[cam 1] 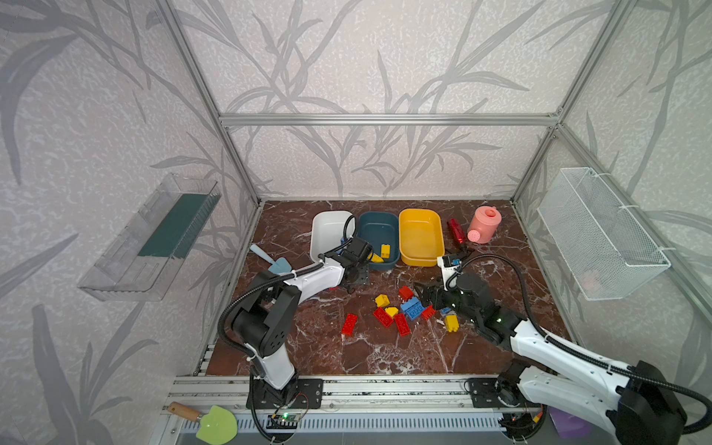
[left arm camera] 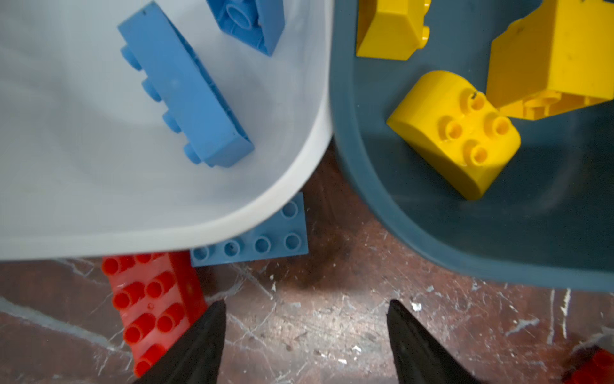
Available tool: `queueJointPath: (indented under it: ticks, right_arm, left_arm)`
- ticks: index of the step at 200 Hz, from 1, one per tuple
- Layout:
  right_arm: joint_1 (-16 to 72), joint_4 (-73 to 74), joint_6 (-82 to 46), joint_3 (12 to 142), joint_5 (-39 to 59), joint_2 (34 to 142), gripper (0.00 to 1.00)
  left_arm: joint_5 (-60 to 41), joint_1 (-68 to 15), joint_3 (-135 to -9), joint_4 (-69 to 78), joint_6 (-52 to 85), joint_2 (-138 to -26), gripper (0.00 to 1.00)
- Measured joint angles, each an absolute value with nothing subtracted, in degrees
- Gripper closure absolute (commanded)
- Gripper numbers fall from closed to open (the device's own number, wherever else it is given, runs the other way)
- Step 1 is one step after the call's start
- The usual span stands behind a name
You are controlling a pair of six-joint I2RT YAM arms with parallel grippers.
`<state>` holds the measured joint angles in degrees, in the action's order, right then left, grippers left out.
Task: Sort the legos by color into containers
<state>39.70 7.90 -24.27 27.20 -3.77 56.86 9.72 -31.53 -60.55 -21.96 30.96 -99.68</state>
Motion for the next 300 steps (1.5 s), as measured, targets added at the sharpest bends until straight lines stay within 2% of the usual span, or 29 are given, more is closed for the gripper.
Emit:
queueJointPath:
  ticks: [100, 211, 262, 300]
  right_arm:
    - [39.7, 10.3, -24.5, 26.0, -2.6, 57.3, 0.10]
    - [39.7, 12.3, -24.9, 25.2, -2.1, 57.5, 0.10]
    - [39.7, 12.4, -25.0, 25.1, -1.7, 56.6, 0.10]
    - [39.7, 12.4, -25.1, 24.8, -1.4, 55.5, 0.10]
  left_arm:
    - [13.3, -31.5, -60.9, -13.8, 25.9, -103.7, 0.18]
    - [13.9, -31.5, -60.4, -9.8, 26.2, -106.2, 0.21]
    - [12.1, -32.0, -56.3, -8.0, 29.2, -102.8, 0.22]
    - [10.7, -35.4, -52.2, -9.2, 32.2, -98.3, 0.22]
